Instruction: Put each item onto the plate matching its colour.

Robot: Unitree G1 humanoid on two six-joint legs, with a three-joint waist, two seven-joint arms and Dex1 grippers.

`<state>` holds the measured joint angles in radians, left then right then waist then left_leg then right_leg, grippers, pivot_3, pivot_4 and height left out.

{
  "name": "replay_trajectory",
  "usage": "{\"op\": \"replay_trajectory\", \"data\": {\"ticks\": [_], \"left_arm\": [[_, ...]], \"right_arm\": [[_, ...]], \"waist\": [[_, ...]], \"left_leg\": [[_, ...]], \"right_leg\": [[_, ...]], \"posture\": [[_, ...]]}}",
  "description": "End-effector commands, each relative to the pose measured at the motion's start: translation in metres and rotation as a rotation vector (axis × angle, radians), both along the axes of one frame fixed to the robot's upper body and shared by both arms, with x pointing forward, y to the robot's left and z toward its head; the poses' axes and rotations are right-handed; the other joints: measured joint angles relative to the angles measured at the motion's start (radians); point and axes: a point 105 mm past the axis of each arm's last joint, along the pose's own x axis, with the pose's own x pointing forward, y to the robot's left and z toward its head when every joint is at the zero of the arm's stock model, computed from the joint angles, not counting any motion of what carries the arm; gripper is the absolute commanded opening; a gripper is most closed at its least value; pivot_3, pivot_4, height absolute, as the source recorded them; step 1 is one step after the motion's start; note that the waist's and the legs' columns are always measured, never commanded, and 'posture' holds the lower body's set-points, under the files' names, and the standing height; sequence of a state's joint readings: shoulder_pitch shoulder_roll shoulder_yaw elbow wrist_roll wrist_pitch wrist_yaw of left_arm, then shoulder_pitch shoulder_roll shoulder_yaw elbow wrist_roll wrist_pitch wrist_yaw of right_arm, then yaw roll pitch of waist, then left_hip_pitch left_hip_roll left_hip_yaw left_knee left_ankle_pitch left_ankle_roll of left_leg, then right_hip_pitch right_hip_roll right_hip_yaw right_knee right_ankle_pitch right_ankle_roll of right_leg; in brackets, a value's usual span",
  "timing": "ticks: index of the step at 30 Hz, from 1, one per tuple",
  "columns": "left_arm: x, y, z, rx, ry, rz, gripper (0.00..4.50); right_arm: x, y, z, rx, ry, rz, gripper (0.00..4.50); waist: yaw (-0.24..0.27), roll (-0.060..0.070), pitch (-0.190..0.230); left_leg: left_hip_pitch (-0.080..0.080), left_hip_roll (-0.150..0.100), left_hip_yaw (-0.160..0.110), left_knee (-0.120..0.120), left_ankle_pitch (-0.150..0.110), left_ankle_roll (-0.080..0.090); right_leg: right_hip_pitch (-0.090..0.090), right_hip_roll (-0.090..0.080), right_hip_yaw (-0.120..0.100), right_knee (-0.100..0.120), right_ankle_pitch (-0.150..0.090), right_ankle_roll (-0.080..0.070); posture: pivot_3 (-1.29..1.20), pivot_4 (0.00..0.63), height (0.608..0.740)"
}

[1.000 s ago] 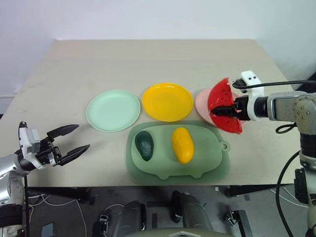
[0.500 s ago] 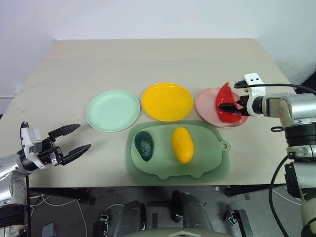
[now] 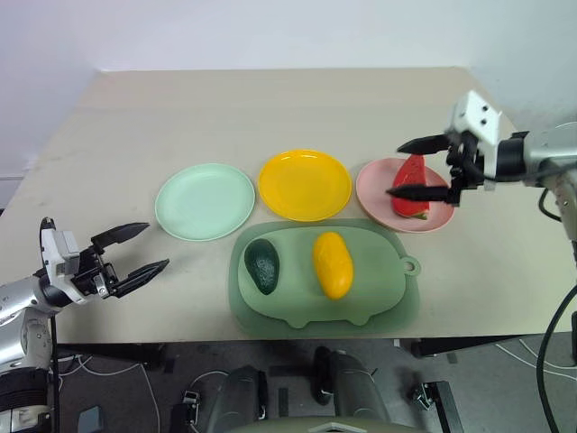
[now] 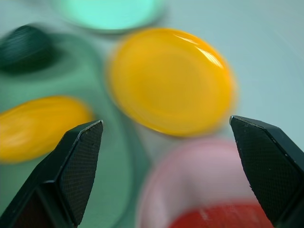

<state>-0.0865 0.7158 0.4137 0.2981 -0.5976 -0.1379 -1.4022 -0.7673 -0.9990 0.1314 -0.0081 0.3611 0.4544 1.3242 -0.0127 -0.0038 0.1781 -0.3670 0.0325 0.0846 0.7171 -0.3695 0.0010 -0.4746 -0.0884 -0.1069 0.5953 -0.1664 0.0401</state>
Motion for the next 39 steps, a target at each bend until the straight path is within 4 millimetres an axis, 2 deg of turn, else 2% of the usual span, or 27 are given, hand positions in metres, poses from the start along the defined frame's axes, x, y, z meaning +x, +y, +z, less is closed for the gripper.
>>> {"op": "replay_trajectory", "data": {"ticks": [1,8,14,19,24,33,36,37,39], "left_arm": [[0.0,0.0,0.007,0.031,-0.031,-0.016,4.5],[-0.002,-0.007,0.003,0.039,-0.022,-0.048,4.5],[-0.005,-0.011,0.0,0.031,-0.019,-0.054,4.5],[-0.01,-0.011,-0.001,0.026,-0.016,-0.043,4.5],[-0.014,-0.011,-0.001,0.024,-0.014,-0.03,4.5],[-0.018,-0.015,-0.002,0.026,-0.022,-0.034,4.5],[-0.018,-0.017,-0.002,0.026,-0.025,-0.044,4.5],[-0.018,-0.017,-0.003,0.025,-0.025,-0.047,4.5],[-0.017,-0.019,-0.003,0.029,-0.025,-0.058,4.5]], "right_arm": [[-0.013,0.019,-0.005,-0.139,-0.103,0.206,4.49],[-0.021,0.048,-0.03,-0.465,-0.293,0.64,4.49],[-0.014,0.065,-0.044,-0.592,-0.4,0.828,4.49],[-0.017,0.075,-0.06,-0.662,-0.444,0.971,4.49],[-0.019,0.084,-0.072,-0.682,-0.465,1.061,4.49],[-0.017,0.091,-0.094,-0.681,-0.424,1.083,4.49],[-0.013,0.09,-0.1,-0.683,-0.401,1.055,3.92],[-0.012,0.089,-0.101,-0.684,-0.396,1.047,3.5],[-0.01,0.088,-0.101,-0.683,-0.389,1.03,3.24]], "waist": [[0.001,0.0,0.0],[-0.005,0.0,0.0],[-0.001,0.0,0.0],[-0.001,0.001,0.0],[-0.002,0.001,0.0],[0.0,0.001,0.0],[-0.001,0.001,0.0],[-0.001,0.001,0.0],[-0.001,0.0,0.0]], "left_leg": [[0.0,0.0,0.0,0.0,0.0,0.0],[0.0,-0.001,0.002,0.0,0.001,-0.002],[0.001,-0.001,0.003,0.0,0.003,-0.006],[0.001,-0.001,0.003,0.001,0.004,-0.007],[0.001,-0.001,0.003,0.001,0.004,-0.008],[0.002,-0.001,0.003,0.001,0.004,-0.008],[0.002,-0.001,0.003,0.001,0.004,-0.008],[0.002,-0.001,0.003,0.001,0.004,-0.008],[0.004,-0.001,0.003,0.001,0.004,-0.008]], "right_leg": [[0.0,0.0,0.0,0.0,0.0,0.0],[0.0,0.001,0.0,0.0,0.0,0.0],[0.0,0.001,0.0,0.001,0.0,0.0],[0.0,0.001,0.0,0.001,0.0,-0.001],[0.001,0.001,0.0,0.002,0.0,-0.001],[0.001,0.001,0.0,0.002,0.0,-0.001],[0.001,0.001,-0.001,0.002,0.0,-0.001],[0.001,0.001,-0.001,0.002,0.0,-0.001],[0.002,0.001,-0.001,0.002,0.0,-0.001]], "posture": [[0.0,0.15,0.733],[0.0,0.15,0.733],[0.0,0.15,0.733],[0.0,0.15,0.733],[0.0,0.15,0.733],[0.0,0.15,0.733],[0.0,0.15,0.733],[0.0,0.15,0.733],[0.0,0.15,0.733]]}}
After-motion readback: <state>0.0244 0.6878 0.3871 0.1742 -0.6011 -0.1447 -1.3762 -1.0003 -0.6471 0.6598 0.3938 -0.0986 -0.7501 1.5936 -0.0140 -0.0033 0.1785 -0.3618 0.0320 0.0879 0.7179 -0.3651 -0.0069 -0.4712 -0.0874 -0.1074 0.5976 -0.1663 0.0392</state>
